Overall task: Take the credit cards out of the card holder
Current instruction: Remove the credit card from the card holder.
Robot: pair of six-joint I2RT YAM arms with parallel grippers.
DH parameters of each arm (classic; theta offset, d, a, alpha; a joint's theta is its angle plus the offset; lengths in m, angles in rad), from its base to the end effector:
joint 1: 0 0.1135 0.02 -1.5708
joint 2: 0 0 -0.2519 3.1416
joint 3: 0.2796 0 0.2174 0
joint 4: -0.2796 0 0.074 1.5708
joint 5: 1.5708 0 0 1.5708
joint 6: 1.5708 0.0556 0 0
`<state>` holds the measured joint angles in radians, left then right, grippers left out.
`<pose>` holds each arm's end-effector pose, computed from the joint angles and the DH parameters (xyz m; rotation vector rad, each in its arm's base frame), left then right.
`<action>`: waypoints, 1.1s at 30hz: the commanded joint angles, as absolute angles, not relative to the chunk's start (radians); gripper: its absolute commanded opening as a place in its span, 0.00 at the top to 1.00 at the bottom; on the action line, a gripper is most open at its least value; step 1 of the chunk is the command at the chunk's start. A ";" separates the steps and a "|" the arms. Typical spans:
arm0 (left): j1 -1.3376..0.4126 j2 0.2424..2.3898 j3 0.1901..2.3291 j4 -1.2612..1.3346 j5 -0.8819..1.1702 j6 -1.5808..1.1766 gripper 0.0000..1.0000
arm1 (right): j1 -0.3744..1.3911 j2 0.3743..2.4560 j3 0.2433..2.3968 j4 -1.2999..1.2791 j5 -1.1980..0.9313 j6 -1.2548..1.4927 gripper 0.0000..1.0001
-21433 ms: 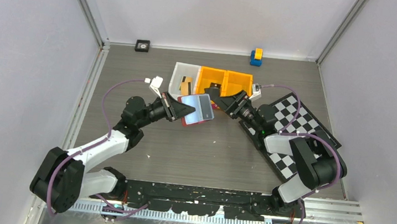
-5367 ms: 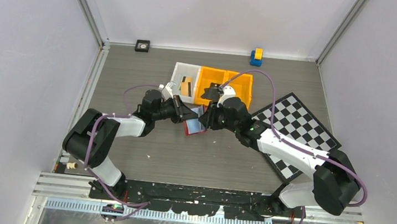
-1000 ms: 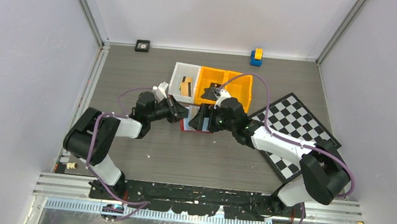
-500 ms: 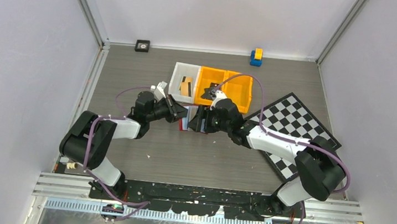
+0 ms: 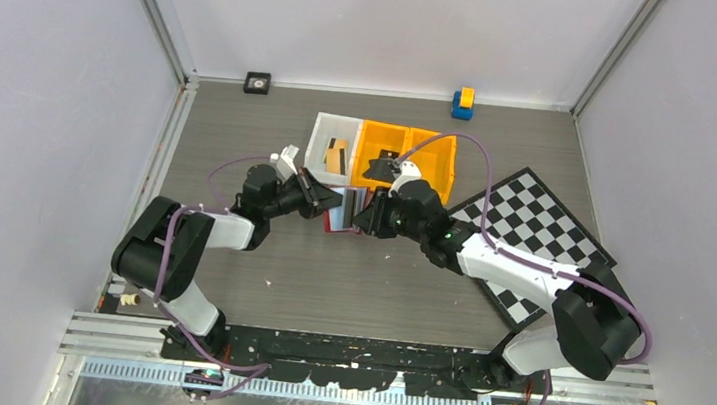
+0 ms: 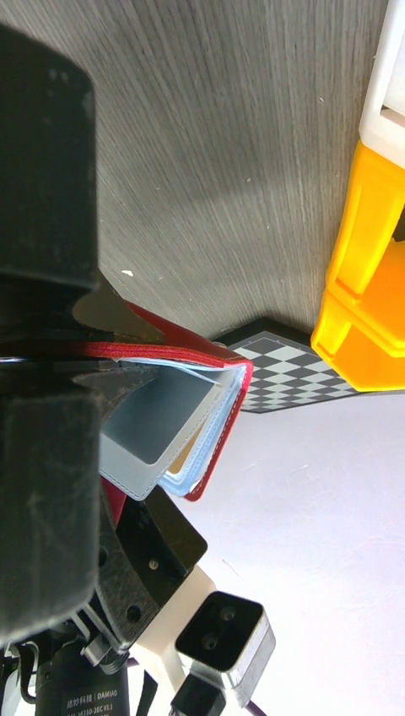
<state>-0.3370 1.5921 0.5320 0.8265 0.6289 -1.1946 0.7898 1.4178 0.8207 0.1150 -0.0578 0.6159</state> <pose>0.2681 -0.1286 0.1848 -0.3687 2.0577 -1.5833 0.2110 0.2174 0.2345 -0.2278 2.1730 0.9030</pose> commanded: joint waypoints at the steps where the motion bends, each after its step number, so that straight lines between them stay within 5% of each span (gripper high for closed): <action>1: -0.333 1.580 0.523 0.929 0.695 -1.226 1.00 | 0.764 1.404 0.822 0.120 0.041 0.618 0.71; 4: -0.333 1.564 0.522 0.928 0.696 -1.224 1.00 | 0.757 1.420 0.836 0.094 0.050 0.619 0.70; 7: -0.333 1.550 0.520 0.920 0.695 -1.221 1.00 | 0.738 1.433 0.843 0.076 0.049 0.630 0.37; 10: -0.333 1.546 0.520 0.918 0.699 -1.221 1.00 | 0.716 1.438 0.833 0.097 0.017 0.645 0.30; 24: -0.320 1.563 0.520 0.971 0.720 -1.252 1.00 | 0.625 1.419 0.750 0.292 -0.236 0.731 0.91; 27: -0.310 1.570 0.515 0.996 0.730 -1.269 0.82 | 0.597 1.402 0.733 0.319 -0.270 0.764 0.99; 33: -0.289 1.576 0.488 1.067 0.729 -1.298 0.51 | 0.524 1.385 0.720 0.325 -0.361 0.822 1.00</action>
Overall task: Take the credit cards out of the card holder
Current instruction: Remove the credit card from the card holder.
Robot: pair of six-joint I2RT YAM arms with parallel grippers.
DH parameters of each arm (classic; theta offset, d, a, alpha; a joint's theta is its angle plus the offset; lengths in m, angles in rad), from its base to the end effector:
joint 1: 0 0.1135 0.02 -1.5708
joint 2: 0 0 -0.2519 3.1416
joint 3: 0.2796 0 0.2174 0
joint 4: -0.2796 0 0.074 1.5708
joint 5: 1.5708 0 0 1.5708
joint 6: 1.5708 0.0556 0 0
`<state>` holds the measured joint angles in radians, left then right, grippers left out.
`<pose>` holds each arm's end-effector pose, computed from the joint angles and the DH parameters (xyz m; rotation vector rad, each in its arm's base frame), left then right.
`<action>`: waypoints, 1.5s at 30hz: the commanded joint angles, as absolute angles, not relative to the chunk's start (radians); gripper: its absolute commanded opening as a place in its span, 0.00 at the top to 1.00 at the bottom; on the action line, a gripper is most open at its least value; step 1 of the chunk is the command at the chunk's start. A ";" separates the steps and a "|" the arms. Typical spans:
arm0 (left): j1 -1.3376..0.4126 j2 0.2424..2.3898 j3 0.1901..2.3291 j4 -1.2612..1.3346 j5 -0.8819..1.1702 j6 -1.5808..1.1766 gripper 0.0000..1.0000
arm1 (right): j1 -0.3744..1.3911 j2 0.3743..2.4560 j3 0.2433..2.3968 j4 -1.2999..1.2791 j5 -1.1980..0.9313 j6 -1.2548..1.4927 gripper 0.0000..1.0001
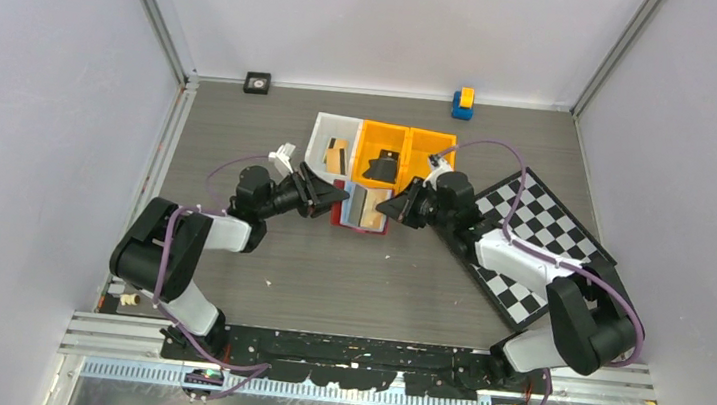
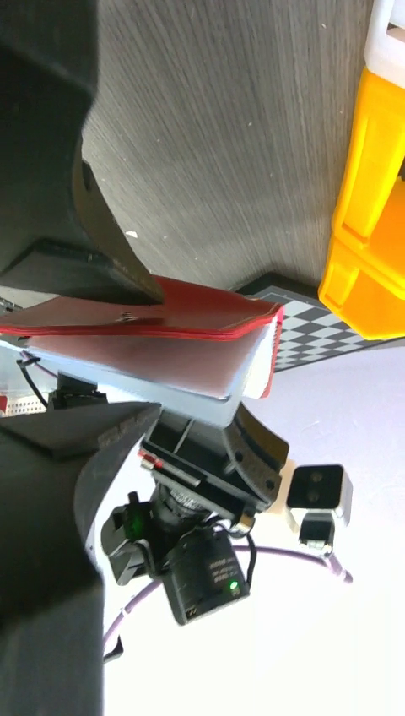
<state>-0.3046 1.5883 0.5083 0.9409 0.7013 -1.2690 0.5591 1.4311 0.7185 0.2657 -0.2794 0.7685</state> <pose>0.2670 -0.1215 0.1932 -0.3506 1.9923 -1.6851 0.2438 0.1706 0.2166 0.0358 2.1861 1.0861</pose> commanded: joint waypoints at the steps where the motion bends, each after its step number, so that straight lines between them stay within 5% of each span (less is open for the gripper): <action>1: -0.287 1.581 0.485 1.091 0.728 -1.308 0.48 | 0.519 1.390 0.724 0.323 -0.374 0.826 0.99; 8: -0.284 1.607 0.480 1.169 0.741 -1.319 0.32 | 0.506 1.417 0.753 0.290 -0.408 0.831 1.00; 24: -0.284 1.381 0.536 0.626 0.639 -1.030 0.90 | 0.499 1.359 0.754 0.231 -0.364 0.781 0.98; 31: -0.287 1.365 0.532 0.631 0.649 -1.031 1.00 | 0.499 1.329 0.754 0.198 -0.322 0.751 0.94; 38: -0.296 1.364 0.520 0.642 0.666 -1.027 1.00 | 0.500 1.328 0.758 0.190 -0.339 0.739 0.96; 42: -0.301 1.353 0.508 0.626 0.672 -1.006 0.65 | 0.500 1.327 0.755 0.202 -0.361 0.740 0.99; 45: -0.310 1.350 0.514 0.621 0.668 -0.998 0.55 | 0.500 1.328 0.753 0.213 -0.372 0.739 1.00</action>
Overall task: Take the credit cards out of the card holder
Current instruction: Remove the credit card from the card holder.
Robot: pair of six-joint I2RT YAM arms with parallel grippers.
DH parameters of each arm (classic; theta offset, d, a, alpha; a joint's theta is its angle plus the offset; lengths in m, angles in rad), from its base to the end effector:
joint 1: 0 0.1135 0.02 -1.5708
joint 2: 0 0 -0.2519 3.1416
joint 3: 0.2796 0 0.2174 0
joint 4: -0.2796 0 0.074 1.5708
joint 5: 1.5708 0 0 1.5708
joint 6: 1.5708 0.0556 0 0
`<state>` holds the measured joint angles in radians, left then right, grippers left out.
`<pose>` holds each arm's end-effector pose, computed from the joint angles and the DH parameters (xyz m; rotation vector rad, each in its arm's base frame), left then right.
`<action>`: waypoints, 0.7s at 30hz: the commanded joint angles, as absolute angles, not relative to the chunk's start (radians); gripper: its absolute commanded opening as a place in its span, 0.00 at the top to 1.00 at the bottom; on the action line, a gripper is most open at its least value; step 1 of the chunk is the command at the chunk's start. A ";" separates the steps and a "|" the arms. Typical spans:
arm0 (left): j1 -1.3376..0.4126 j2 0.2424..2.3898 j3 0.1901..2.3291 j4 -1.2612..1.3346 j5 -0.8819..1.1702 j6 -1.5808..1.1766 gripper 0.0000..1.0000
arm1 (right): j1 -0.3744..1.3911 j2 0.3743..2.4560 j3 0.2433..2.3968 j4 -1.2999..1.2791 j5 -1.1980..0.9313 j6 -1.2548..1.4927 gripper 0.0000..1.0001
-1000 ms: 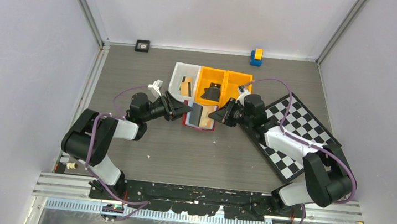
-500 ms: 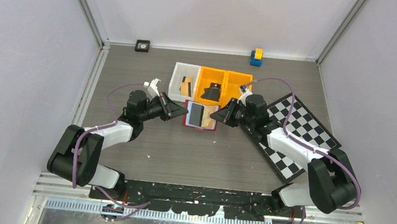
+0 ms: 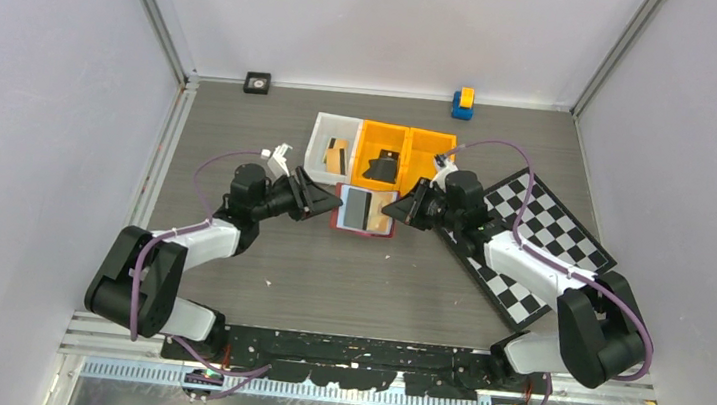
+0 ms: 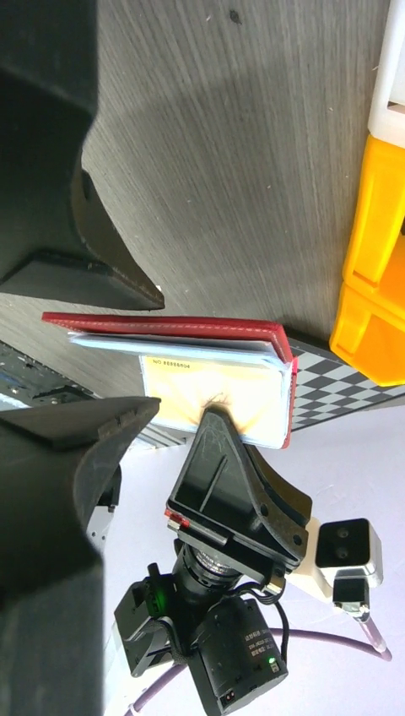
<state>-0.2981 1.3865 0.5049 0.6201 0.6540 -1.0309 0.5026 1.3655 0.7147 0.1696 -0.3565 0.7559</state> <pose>0.2454 -0.1108 0.2075 -0.2301 2.0510 -1.4787 0.2387 0.1533 0.2229 0.0398 2.2216 1.1095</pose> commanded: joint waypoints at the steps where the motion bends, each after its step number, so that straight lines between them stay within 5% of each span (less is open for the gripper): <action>1: -0.313 1.351 0.516 0.613 0.667 -0.994 0.54 | 0.500 1.329 0.753 0.217 -0.379 0.741 1.00; 16: -0.356 1.402 0.562 0.538 0.645 -0.944 0.54 | 0.501 1.347 0.747 0.266 -0.432 0.765 1.00; 19: -0.367 1.417 0.572 0.537 0.649 -0.940 0.61 | 0.500 1.350 0.749 0.265 -0.433 0.766 1.00; 21: -0.369 1.419 0.576 0.537 0.654 -0.938 0.79 | 0.501 1.352 0.752 0.250 -0.425 0.762 1.00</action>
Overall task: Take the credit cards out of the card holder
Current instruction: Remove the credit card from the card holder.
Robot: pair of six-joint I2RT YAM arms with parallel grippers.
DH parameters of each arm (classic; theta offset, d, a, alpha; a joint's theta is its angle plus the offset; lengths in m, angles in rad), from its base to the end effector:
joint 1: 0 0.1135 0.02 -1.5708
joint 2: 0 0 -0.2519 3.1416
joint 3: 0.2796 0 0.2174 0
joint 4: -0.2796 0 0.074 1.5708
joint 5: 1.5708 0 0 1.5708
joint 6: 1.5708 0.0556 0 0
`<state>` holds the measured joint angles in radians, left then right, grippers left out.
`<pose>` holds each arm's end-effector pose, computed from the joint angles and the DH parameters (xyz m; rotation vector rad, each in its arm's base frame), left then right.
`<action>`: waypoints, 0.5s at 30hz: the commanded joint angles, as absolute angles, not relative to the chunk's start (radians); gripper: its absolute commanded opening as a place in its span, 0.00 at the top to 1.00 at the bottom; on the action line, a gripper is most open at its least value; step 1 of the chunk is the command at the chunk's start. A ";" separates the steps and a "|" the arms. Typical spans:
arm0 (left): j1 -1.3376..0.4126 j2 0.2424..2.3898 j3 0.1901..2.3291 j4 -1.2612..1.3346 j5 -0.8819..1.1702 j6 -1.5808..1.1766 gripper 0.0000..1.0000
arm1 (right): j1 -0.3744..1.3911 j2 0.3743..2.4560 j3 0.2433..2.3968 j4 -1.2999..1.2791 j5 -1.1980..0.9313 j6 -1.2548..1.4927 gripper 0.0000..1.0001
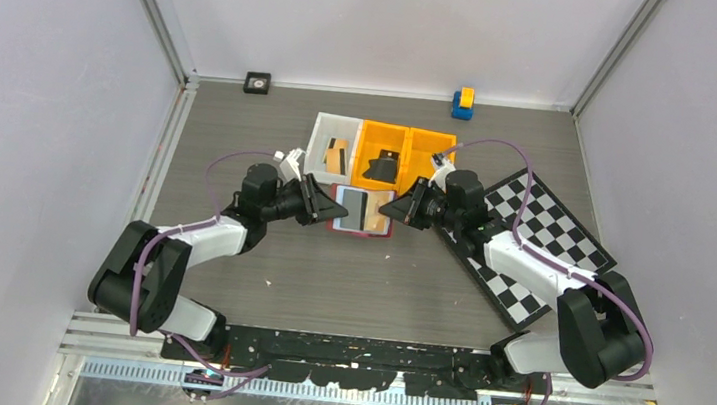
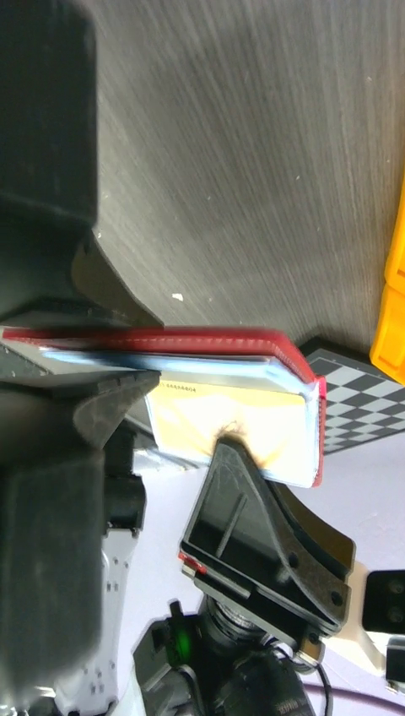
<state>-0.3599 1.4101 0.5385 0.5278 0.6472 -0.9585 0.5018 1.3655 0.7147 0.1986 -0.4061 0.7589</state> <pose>0.2423 -0.1270 0.2009 -0.1444 2.1392 -1.4532 0.2382 0.1557 0.2266 0.0008 2.2011 1.1686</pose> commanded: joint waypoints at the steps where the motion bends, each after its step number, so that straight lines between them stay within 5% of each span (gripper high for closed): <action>1: -0.368 1.418 0.575 0.538 0.655 -0.935 0.90 | 0.501 1.353 0.754 0.238 -0.416 0.757 0.98; 3: -0.369 1.409 0.572 0.537 0.650 -0.928 1.00 | 0.500 1.351 0.762 0.207 -0.383 0.748 0.87; 8: -0.368 1.394 0.568 0.533 0.643 -0.932 1.00 | 0.500 1.324 0.769 0.139 -0.295 0.720 0.50; 15: -0.368 1.406 0.548 0.602 0.654 -0.983 1.00 | 0.502 1.221 0.727 0.146 -0.232 0.696 0.45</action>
